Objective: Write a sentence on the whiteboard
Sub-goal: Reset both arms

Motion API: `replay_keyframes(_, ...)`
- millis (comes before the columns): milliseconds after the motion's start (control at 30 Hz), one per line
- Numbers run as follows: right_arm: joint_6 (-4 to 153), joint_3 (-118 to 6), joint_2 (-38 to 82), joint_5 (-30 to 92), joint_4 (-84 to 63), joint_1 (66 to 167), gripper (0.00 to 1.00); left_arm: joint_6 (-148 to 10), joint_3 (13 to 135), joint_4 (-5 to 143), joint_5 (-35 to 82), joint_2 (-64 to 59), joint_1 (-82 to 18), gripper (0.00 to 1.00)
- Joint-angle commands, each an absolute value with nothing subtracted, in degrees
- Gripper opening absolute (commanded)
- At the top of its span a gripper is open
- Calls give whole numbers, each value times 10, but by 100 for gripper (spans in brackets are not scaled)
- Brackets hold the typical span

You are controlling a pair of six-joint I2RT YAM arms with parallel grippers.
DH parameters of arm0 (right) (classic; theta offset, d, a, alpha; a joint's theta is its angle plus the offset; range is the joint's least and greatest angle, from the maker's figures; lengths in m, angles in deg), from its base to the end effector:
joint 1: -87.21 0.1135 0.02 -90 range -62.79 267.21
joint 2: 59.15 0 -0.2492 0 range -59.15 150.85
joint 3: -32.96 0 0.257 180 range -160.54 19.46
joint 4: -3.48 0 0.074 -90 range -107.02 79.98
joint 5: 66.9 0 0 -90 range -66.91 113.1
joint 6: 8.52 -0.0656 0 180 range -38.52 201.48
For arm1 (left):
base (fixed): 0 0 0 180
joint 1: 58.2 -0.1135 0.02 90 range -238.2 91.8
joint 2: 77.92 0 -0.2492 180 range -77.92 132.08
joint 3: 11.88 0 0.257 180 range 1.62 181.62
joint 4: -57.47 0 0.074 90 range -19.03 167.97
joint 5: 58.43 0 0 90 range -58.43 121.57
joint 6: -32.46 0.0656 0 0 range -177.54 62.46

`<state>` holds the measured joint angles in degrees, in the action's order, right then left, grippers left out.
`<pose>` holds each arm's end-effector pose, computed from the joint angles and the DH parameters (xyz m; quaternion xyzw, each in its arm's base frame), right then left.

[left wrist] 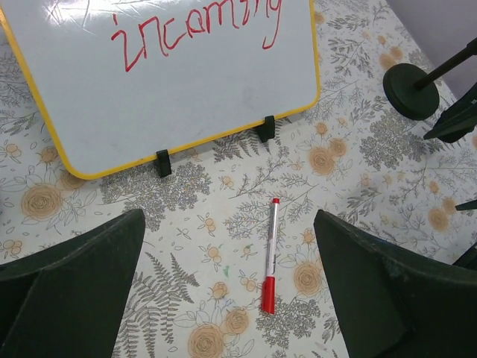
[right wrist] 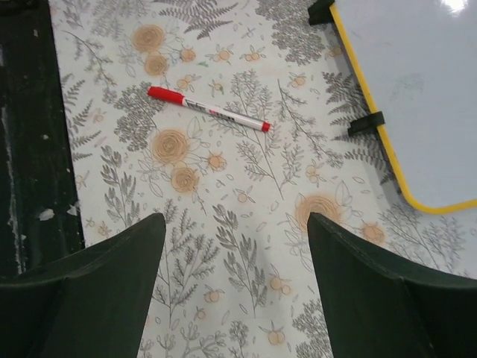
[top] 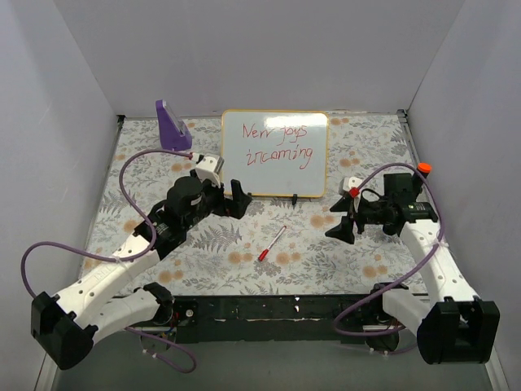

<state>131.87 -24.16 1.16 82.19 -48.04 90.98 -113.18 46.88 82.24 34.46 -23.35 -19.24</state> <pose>0.2112 0.0703 0.2278 -0.5105 0.6701 0.3272 0.4281 0.2062 -0.1625 0.2863 -0.1334 0.8110 -0.4043 0.4013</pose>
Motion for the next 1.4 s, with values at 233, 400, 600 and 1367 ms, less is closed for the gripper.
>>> replay_keyframes(233,1250,-399,-55,609,-538,907,88,-1108,385,791,321,-316,-200,98)
replay_keyframes(400,1157,-429,-60,627,-512,886,89,-1104,374,804,337,-362,-200,98)
replay_keyframes(600,1053,-469,-60,638,-471,826,90,-1129,369,798,331,-404,-201,98)
replay_keyframes(1367,868,-462,-135,498,-379,814,95,-1203,513,831,338,-393,-201,98)
